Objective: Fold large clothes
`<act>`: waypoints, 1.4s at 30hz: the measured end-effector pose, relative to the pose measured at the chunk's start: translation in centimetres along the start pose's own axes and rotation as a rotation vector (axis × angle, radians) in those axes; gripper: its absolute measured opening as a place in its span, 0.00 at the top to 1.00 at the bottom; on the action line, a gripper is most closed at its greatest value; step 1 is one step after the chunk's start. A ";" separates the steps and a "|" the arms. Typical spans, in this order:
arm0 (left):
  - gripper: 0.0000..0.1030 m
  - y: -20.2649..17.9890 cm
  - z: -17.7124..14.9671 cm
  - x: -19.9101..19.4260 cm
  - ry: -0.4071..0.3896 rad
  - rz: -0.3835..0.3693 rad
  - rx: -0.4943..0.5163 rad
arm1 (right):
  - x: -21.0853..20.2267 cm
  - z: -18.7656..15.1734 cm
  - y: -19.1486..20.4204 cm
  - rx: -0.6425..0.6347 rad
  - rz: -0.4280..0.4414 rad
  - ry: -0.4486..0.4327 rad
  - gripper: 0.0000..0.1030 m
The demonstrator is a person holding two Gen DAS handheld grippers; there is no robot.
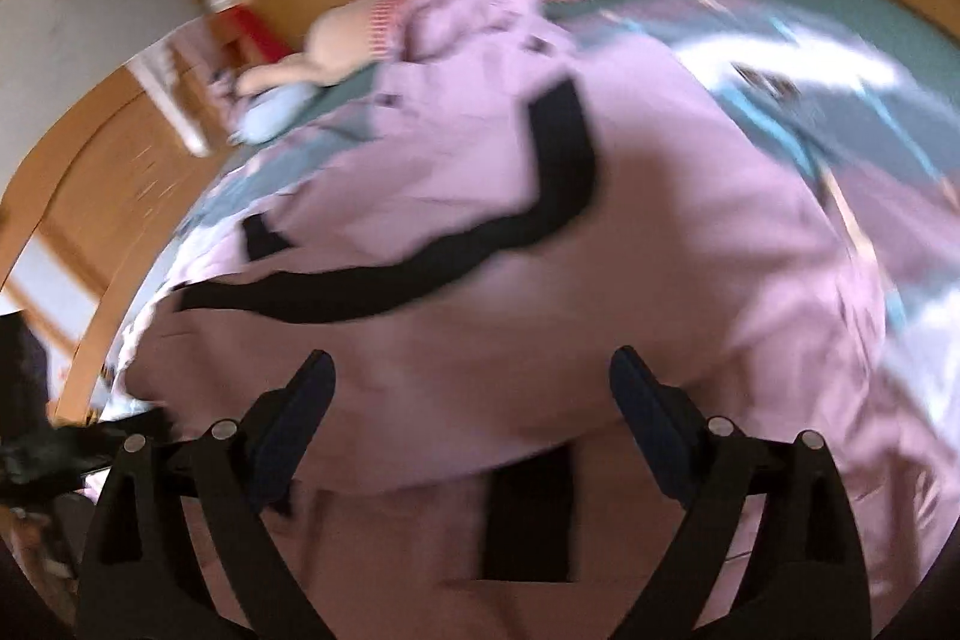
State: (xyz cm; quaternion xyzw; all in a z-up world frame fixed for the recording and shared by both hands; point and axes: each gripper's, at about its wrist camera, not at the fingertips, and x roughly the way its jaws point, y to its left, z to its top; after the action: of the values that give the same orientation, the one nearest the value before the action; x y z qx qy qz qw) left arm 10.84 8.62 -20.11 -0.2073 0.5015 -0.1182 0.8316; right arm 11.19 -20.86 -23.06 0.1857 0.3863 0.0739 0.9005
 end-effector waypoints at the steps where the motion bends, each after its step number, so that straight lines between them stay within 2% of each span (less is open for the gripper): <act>1: 0.02 0.3 0.1 0.0 0.002 -0.068 -0.030 | 0.8 -0.5 -0.9 0.030 0.008 0.013 0.10; 4: 0.02 1.1 0.0 1.1 0.034 -0.188 -0.106 | 2.3 -1.5 -0.9 0.003 -0.029 0.015 0.08; 5: 0.02 1.2 0.0 1.5 0.037 -0.179 -0.107 | 2.6 -1.5 -0.1 -0.037 -0.057 0.016 0.04; 8: 0.02 0.1 0.0 2.6 0.017 -0.107 -0.044 | 3.3 -2.0 1.5 -0.149 -0.118 0.028 0.01; 11: 0.08 -1.3 -0.2 3.2 -0.020 -0.043 0.026 | 3.6 -2.5 1.2 -0.167 -0.130 0.027 0.01; 12: 0.18 -1.6 -0.3 3.4 -0.022 -0.015 0.050 | 3.5 -2.6 1.0 -0.160 -0.122 0.026 0.01; 13: 0.34 -1.9 -0.2 3.7 -0.032 0.025 0.076 | 3.4 -2.5 0.7 -0.149 -0.110 0.025 0.01; 14: 0.41 -1.8 0.0 3.9 -0.038 0.036 0.084 | 3.4 -2.7 0.5 -0.142 -0.102 0.024 0.01; 15: 0.49 -1.5 0.2 4.0 -0.037 0.016 0.074 | 3.2 -2.6 0.3 -0.138 -0.099 0.022 0.01; 16: 0.53 -1.0 0.6 4.1 -0.035 -0.011 0.047 | 3.1 -2.6 0.3 -0.139 -0.097 0.018 0.01; 18: 0.56 -0.8 1.3 4.3 -0.046 -0.008 0.052 | 2.7 -2.8 0.6 -0.141 -0.084 0.012 0.01; 21: 0.60 -0.9 1.6 4.0 -0.097 0.055 0.078 | 2.0 -2.7 0.7 -0.122 -0.039 0.012 0.01; 27: 0.62 -2.0 1.8 2.3 -0.230 0.194 0.135 | 1.4 -2.8 1.4 -0.084 0.118 0.139 0.01; 28: 0.62 -2.4 1.9 2.2 -0.245 0.221 0.155 | 1.2 -2.7 1.5 -0.087 0.093 0.123 0.01; 30: 0.62 -2.8 2.0 2.4 -0.243 0.265 0.187 | 0.4 -2.0 1.8 -0.118 -0.017 0.039 0.02; 34: 0.61 -2.0 2.4 4.2 -0.190 0.295 0.167 | -0.5 -0.1 2.0 -0.107 -0.050 -0.029 0.02; 36: 0.61 -1.6 2.5 4.6 -0.181 0.291 0.153 | -0.2 0.5 2.1 -0.137 -0.122 -0.067 0.02; 39: 0.61 -1.5 2.9 4.7 -0.193 0.284 0.143 | 1.7 0.0 1.3 -0.177 -0.215 -0.062 0.02; 42: 0.61 -1.7 3.4 4.8 -0.211 0.297 0.154 | 3.4 -1.3 0.7 -0.194 -0.252 -0.031 0.02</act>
State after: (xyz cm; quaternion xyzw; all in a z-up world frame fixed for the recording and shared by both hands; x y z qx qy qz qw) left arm 16.12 5.92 -21.71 -0.0778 0.4263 -0.0098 0.9012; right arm 12.63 -18.96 -25.85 0.0488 0.3835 -0.0057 0.9222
